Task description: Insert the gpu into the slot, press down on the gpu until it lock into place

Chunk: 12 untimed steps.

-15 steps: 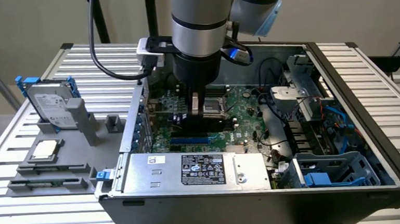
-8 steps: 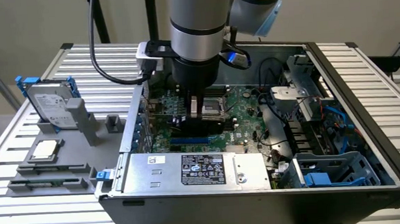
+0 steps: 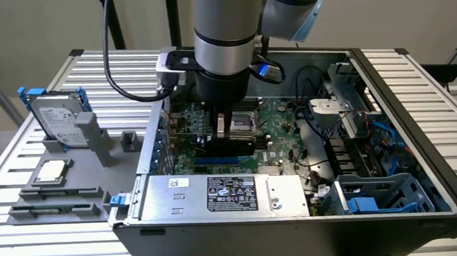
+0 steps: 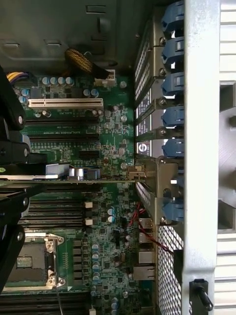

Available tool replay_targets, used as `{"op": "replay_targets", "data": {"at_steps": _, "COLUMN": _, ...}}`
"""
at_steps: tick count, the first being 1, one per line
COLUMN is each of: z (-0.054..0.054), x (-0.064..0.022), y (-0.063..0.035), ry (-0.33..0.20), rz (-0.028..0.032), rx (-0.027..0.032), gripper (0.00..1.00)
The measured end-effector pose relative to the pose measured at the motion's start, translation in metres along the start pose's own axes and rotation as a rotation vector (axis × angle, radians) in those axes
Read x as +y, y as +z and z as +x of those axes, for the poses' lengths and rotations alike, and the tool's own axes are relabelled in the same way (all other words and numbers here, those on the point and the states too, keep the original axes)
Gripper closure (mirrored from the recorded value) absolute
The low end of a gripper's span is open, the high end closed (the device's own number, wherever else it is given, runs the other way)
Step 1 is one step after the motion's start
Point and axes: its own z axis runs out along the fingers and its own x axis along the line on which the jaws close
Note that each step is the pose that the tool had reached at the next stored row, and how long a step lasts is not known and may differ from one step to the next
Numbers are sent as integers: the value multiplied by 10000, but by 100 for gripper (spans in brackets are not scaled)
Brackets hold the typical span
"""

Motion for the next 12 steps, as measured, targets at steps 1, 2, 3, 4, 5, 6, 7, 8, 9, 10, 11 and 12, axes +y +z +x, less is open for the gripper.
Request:
{"op": "replay_targets", "data": {"at_steps": 1, "z": 1, "x": 0, "y": 9, "ry": 0, "rz": 0, "rx": 0, "gripper": 74}}
{"op": "replay_targets", "data": {"at_steps": 2, "z": 1, "x": 0, "y": 17, "ry": 1, "rz": -1, "rx": 1, "gripper": 74}}
{"op": "replay_targets", "data": {"at_steps": 3, "z": 2, "x": 0, "y": 25, "ry": 1, "rz": -1, "rx": 1, "gripper": 74}}
{"op": "replay_targets", "data": {"at_steps": 4, "z": 2, "x": 0, "y": 34, "ry": 1, "rz": 0, "rx": 0, "gripper": 74}}
{"op": "replay_targets", "data": {"at_steps": 5, "z": 3, "x": -1, "y": 43, "ry": 1, "rz": 0, "rx": 0, "gripper": 74}}
{"op": "replay_targets", "data": {"at_steps": 6, "z": 3, "x": -1, "y": 52, "ry": 1, "rz": 0, "rx": 1, "gripper": 74}}
{"op": "replay_targets", "data": {"at_steps": 7, "z": 4, "x": -1, "y": 61, "ry": 1, "rz": 0, "rx": 1, "gripper": 74}}
{"op": "replay_targets", "data": {"at_steps": 8, "z": 4, "x": -1, "y": 71, "ry": 1, "rz": 0, "rx": 0, "gripper": 74}}
{"op": "replay_targets", "data": {"at_steps": 9, "z": 5, "x": -2, "y": 79, "ry": 1, "rz": 0, "rx": 1, "gripper": 74}}
{"op": "replay_targets", "data": {"at_steps": 10, "z": 6, "x": -2, "y": 86, "ry": 1, "rz": -1, "rx": 3, "gripper": 74}}
{"op": "replay_targets", "data": {"at_steps": 11, "z": 6, "x": -2, "y": 93, "ry": 1, "rz": -1, "rx": 5, "gripper": 74}}
{"op": "replay_targets", "data": {"at_steps": 12, "z": 6, "x": -2, "y": 99, "ry": 2, "rz": 0, "rx": 7, "gripper": 74}}
